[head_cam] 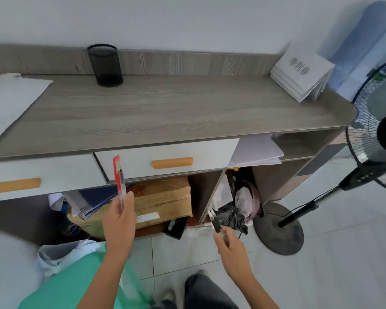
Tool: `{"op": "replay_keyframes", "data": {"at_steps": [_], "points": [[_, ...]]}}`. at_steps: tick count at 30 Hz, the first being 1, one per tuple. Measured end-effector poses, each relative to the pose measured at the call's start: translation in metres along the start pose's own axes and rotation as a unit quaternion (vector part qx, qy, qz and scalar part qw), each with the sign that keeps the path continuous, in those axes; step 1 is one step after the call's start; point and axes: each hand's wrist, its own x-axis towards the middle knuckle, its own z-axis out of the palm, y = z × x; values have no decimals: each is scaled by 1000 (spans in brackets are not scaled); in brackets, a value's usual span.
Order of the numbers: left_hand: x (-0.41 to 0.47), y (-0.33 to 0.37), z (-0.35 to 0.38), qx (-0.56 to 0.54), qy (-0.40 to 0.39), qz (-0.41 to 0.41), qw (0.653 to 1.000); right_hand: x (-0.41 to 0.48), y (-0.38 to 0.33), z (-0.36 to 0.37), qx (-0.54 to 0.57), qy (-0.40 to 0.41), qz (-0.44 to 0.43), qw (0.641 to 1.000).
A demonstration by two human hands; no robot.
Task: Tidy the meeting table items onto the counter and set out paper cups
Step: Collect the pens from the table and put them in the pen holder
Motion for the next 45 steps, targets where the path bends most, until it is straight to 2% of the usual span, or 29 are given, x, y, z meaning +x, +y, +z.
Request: {"op": "replay_keyframes", "data": {"at_steps": [4, 10, 13, 18, 24, 29, 35, 39, 45], "points": [[36, 26, 31, -20, 59, 48, 997, 54, -22, -27, 11, 21, -42, 999], [82, 66, 67, -86, 125, 100, 983, 129, -95, -69, 84, 22, -147, 985], [107, 80, 77, -94, 162, 94, 978, 161, -128, -80, 115, 6, -192, 975], [141, 101, 78, -87, 180, 77, 977, 206, -170, -79, 111, -47, -235, 964], [187, 125, 63, 47, 108, 101, 988, 247, -228, -55, 74, -78, -298, 948], [241, 144, 43, 76, 85, 113, 987, 267, -284, -31, 50, -85, -331, 938], [311, 172, 14, 203, 88, 163, 961, 287, -356, 11, -3, -67, -379, 923], [344, 186, 1, 172, 70, 184, 965, 300, -392, 44, 10, -55, -400, 915], [384, 197, -15, 111, 31, 190, 975, 336, -437, 93, 65, -33, -353, 933]]}}
